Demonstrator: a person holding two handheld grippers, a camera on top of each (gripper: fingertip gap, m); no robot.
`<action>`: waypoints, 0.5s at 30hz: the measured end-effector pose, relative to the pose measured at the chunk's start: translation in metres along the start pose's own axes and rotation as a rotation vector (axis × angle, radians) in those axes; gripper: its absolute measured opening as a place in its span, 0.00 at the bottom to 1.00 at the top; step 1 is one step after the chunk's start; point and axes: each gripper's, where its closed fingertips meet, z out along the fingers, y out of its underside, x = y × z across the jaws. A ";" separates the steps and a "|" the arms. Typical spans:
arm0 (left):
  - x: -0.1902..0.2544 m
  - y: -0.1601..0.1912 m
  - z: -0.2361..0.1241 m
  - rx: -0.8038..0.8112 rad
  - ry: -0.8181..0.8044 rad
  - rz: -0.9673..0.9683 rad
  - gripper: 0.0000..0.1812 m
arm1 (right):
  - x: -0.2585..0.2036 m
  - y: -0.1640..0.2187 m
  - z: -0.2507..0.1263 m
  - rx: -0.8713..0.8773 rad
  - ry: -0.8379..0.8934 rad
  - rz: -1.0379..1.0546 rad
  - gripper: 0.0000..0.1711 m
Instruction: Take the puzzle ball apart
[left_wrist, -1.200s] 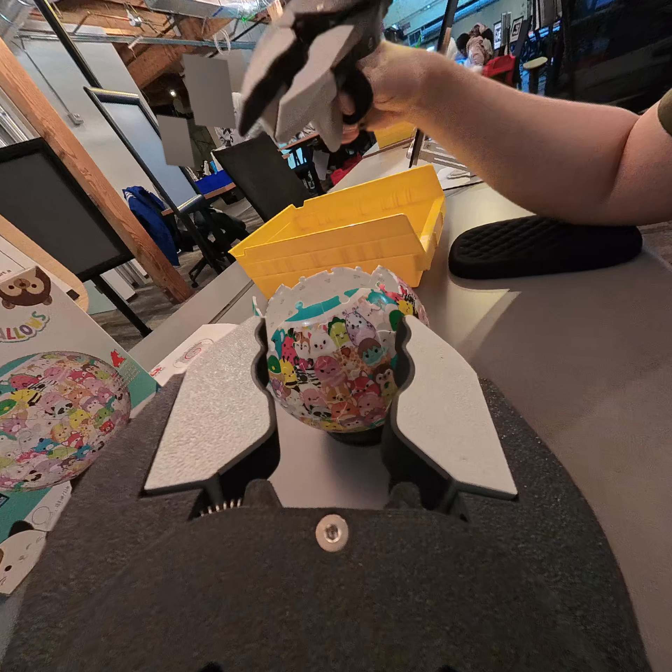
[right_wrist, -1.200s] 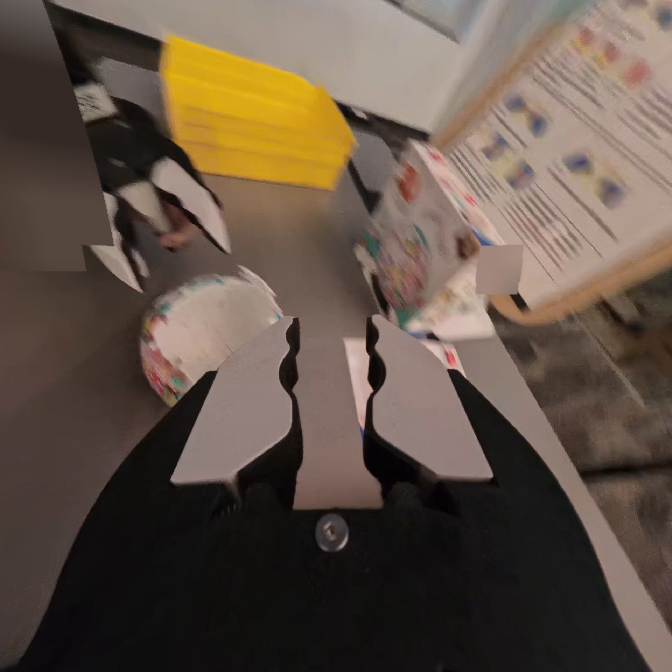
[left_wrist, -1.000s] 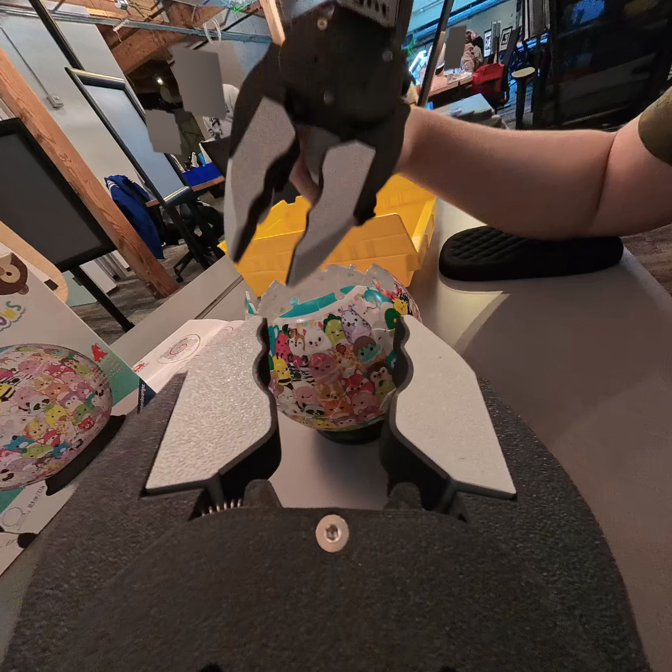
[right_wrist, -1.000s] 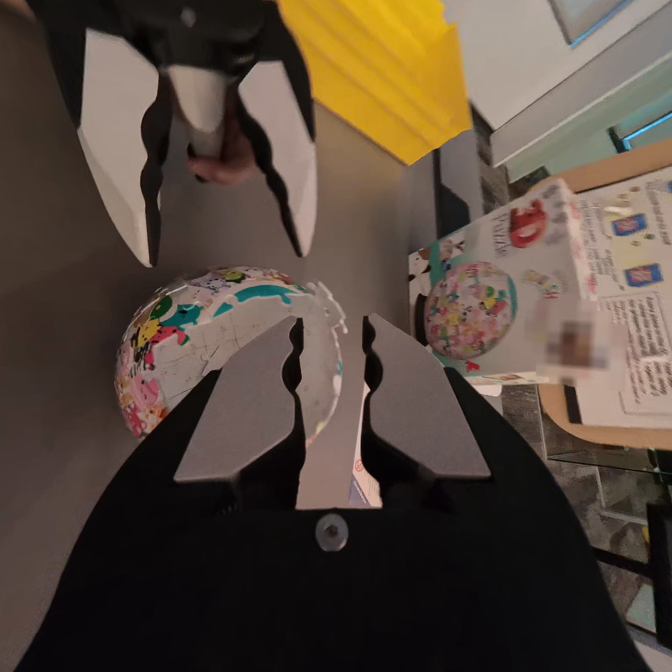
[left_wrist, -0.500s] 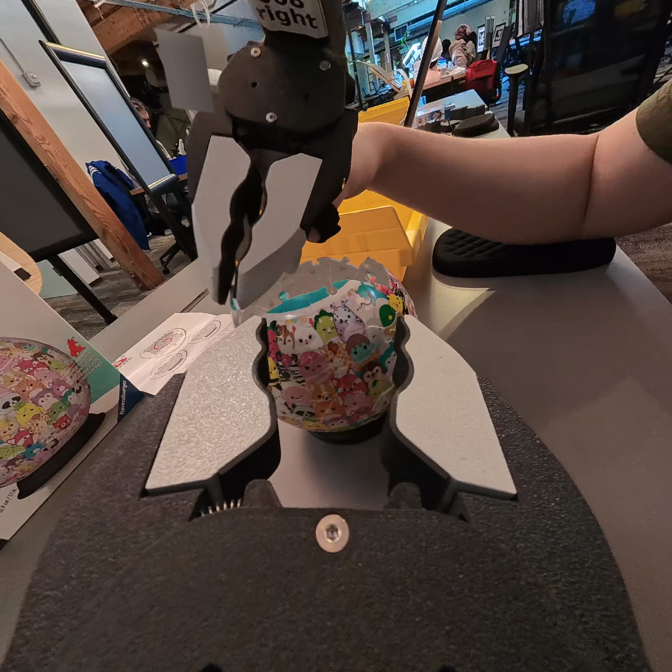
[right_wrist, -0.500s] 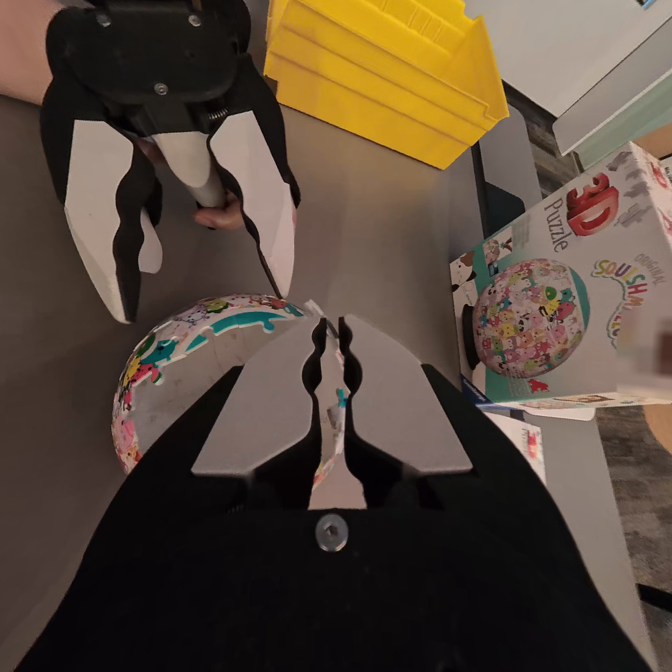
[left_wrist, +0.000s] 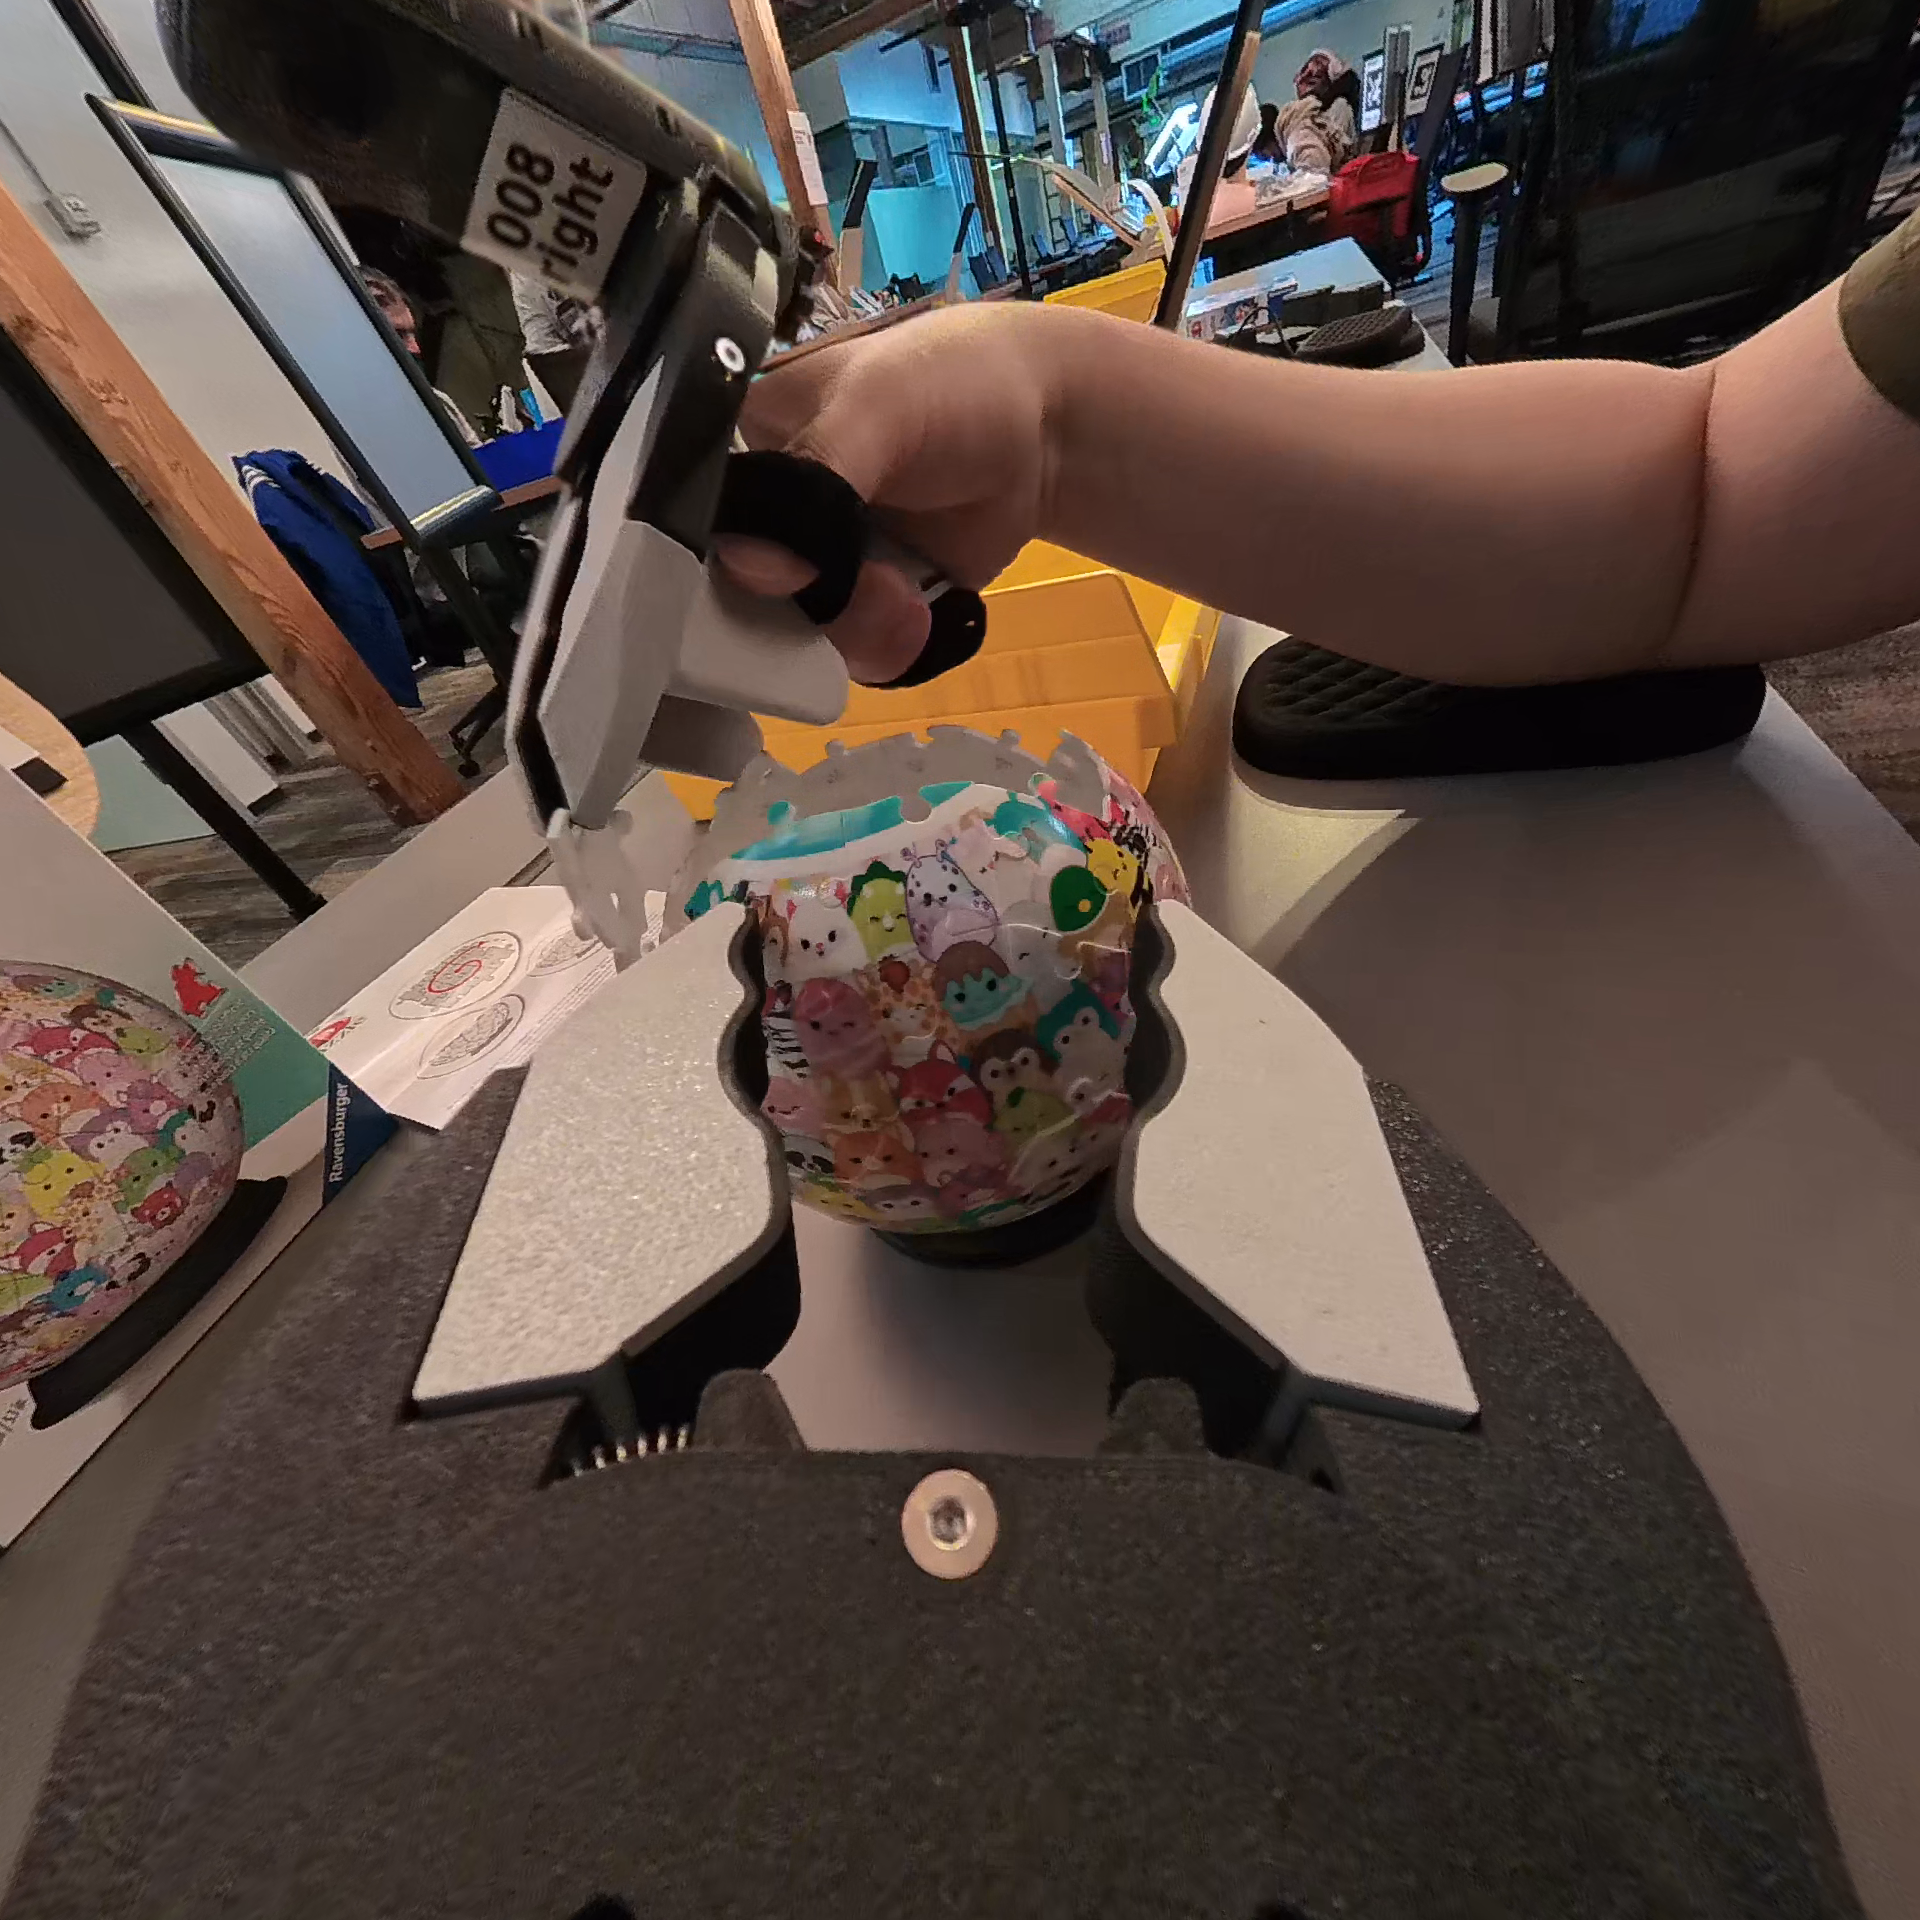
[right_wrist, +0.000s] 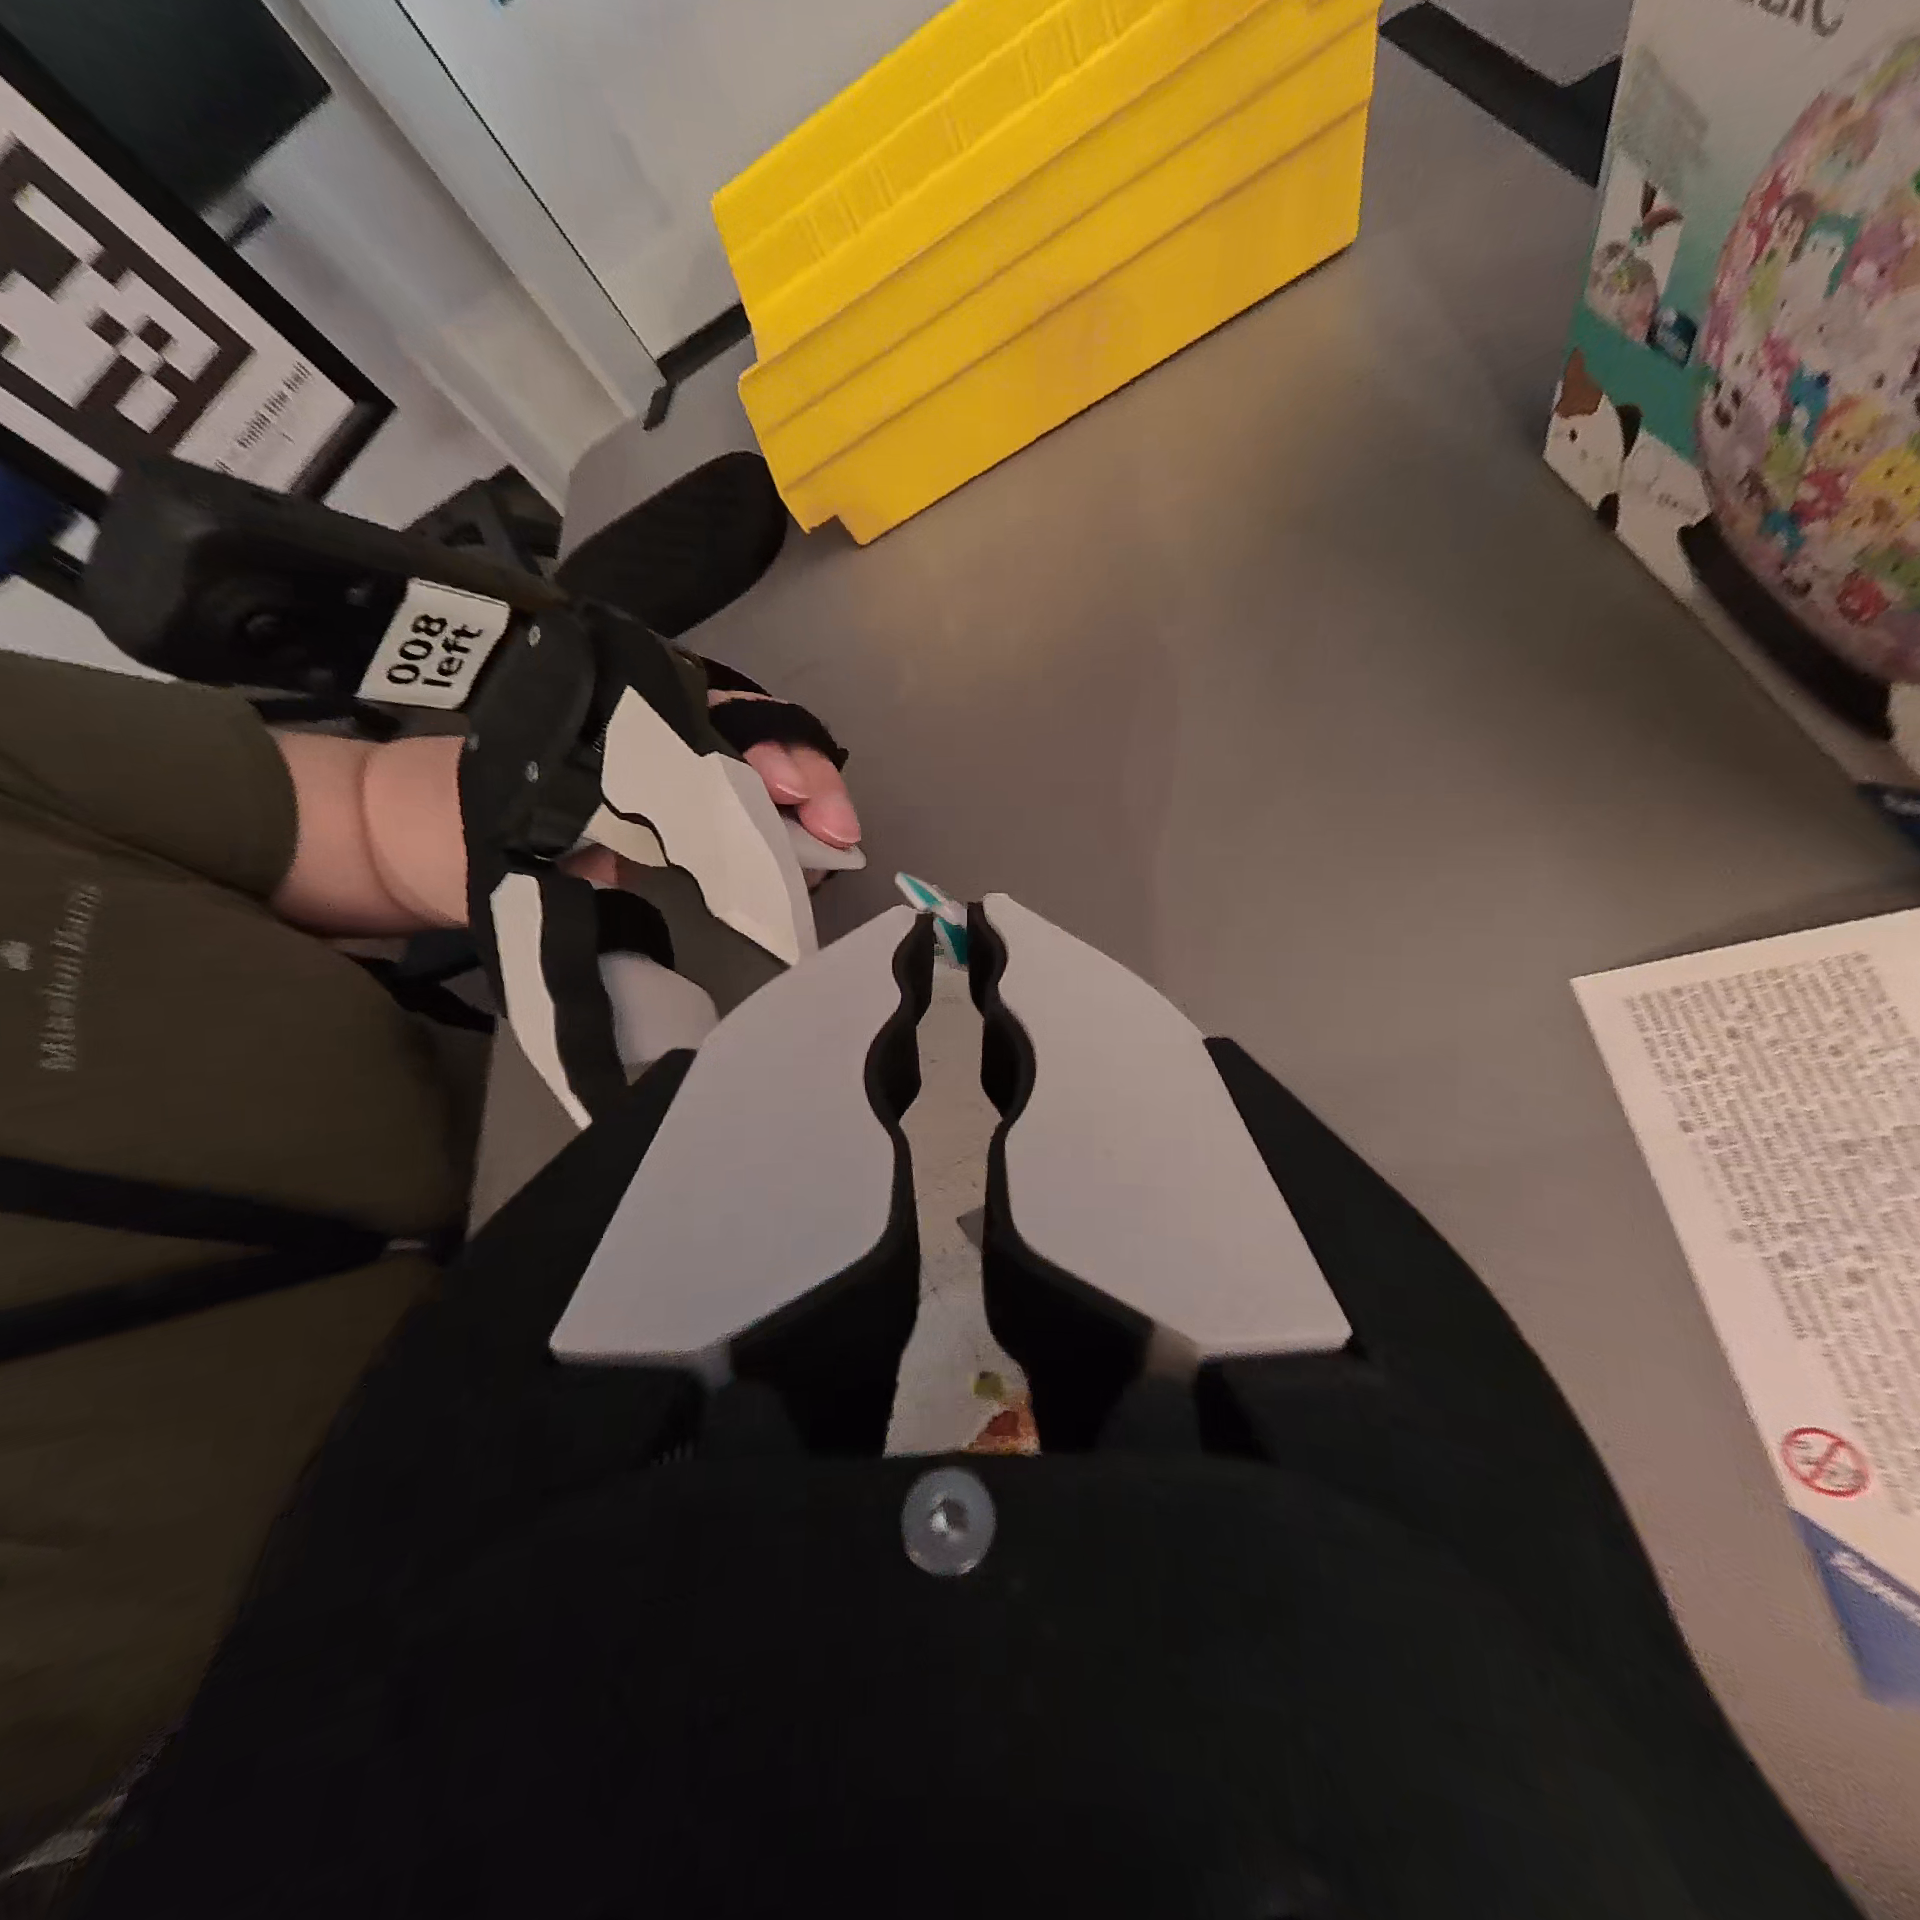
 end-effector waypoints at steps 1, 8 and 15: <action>0.000 0.000 0.000 0.000 -0.001 0.001 0.37 | 0.000 0.000 0.000 0.004 -0.012 0.025 0.04; -0.010 -0.006 -0.007 0.038 -0.033 -0.030 0.38 | 0.006 -0.006 -0.003 0.057 0.015 0.081 0.04; -0.029 -0.008 -0.014 0.071 -0.098 -0.086 0.37 | 0.025 -0.014 -0.007 0.159 0.042 0.183 0.03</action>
